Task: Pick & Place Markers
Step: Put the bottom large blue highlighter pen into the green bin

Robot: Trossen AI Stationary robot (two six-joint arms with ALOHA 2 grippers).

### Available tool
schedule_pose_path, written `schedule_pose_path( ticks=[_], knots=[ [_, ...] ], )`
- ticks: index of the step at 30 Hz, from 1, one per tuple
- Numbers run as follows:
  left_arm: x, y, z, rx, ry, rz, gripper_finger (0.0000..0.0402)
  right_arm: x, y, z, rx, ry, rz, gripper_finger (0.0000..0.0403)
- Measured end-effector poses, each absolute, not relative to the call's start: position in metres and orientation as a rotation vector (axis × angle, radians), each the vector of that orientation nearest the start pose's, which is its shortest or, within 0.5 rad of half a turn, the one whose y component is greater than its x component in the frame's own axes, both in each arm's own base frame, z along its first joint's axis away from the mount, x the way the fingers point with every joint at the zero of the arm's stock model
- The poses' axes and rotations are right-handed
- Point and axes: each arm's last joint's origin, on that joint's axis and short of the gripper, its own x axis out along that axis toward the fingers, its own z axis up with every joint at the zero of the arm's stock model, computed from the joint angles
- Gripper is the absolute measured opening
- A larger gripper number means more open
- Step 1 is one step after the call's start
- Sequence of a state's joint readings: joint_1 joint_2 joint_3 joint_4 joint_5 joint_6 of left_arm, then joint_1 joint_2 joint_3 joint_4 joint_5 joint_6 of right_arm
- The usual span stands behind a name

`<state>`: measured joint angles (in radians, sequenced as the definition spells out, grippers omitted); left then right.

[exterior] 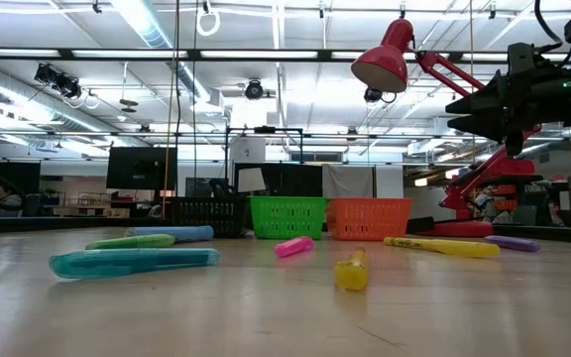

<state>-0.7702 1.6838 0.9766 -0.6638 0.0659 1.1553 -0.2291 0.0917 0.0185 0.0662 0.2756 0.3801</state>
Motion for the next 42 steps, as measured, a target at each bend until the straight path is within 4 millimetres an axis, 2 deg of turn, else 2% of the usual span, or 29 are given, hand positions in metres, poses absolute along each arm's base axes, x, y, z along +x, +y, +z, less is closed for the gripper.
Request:
schedule_pose_path(
  ticks=[7, 14, 23, 29, 42],
  knots=[
    [0.216, -0.197, 0.185, 1.244, 0.871, -1.284, 0.007, 0.097, -0.031, 0.169, 0.372, -0.089, -0.5, 0.017],
    [0.222, -0.185, 0.222, 1.028, 0.983, -1.105, 0.007, 0.097, -0.031, 0.169, 0.372, -0.089, -0.5, 0.017],
    [0.234, -0.169, 0.258, 0.594, 1.161, -0.802, 0.007, 0.097, -0.031, 0.169, 0.372, -0.089, -0.5, 0.017],
    [0.243, -0.161, 0.269, 0.207, 1.265, -0.588, 0.007, 0.097, -0.031, 0.169, 0.372, -0.089, -0.5, 0.017],
    [0.257, -0.137, 0.27, -0.457, 1.395, -0.073, 0.0069, 0.097, -0.031, 0.169, 0.372, -0.089, -0.5, 0.017]
  ],
)
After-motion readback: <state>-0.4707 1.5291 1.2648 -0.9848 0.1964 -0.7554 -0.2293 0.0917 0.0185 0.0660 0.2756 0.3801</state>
